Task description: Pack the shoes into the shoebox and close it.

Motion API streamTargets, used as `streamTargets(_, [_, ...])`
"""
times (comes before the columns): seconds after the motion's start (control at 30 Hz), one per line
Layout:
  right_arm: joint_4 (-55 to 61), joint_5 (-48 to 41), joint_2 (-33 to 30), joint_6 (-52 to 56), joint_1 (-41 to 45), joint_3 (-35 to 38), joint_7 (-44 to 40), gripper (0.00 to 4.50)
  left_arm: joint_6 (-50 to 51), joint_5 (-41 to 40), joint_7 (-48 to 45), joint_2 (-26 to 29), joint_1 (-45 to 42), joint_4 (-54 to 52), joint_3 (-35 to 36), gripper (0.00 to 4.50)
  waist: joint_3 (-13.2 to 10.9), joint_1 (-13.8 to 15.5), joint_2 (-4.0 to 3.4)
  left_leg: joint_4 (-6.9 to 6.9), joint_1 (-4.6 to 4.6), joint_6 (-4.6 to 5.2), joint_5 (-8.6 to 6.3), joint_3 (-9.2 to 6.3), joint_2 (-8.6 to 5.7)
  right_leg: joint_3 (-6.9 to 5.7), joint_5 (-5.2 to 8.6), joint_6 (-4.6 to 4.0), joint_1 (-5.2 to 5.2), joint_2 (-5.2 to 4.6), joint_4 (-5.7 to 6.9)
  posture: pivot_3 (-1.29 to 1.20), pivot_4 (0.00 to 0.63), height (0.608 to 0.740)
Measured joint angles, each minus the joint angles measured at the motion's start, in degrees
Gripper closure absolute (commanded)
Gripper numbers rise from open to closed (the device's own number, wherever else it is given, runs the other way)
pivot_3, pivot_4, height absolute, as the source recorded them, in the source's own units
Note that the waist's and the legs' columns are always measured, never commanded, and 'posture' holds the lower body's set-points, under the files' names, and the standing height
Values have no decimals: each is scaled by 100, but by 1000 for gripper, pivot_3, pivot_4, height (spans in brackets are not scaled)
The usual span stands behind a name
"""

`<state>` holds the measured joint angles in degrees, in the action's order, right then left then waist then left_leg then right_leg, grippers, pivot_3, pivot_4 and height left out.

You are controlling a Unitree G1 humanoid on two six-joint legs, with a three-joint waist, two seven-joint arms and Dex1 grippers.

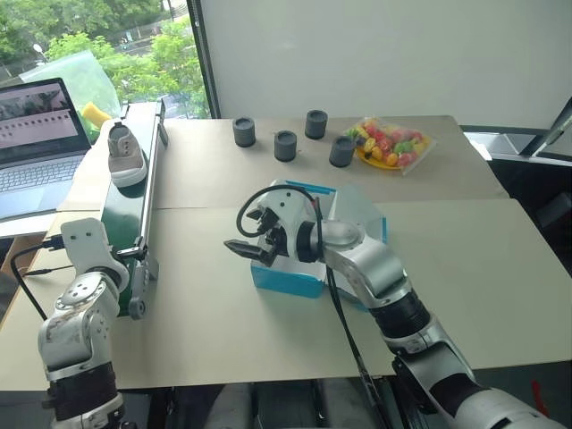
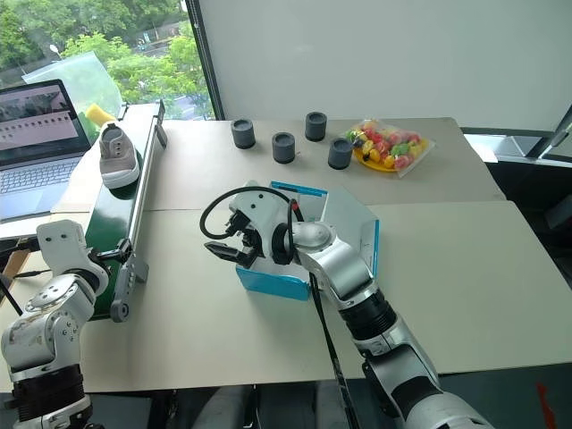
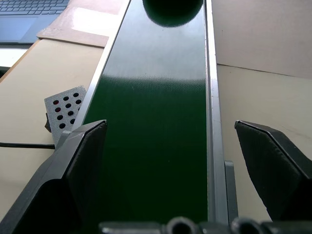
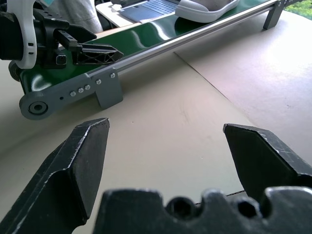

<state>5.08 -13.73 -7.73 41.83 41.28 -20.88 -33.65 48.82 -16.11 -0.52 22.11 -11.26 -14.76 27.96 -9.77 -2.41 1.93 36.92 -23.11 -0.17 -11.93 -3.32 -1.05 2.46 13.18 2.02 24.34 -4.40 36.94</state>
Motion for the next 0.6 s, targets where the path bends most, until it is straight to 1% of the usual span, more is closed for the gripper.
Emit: streamTargets(0.6, [1, -51, 163, 131, 14, 168, 74, 85, -2, 43, -7, 11, 0, 208, -86, 0, 0, -1, 0, -1, -1, 0, 0, 0, 0, 0, 0, 0, 1, -1, 0, 0, 150, 740])
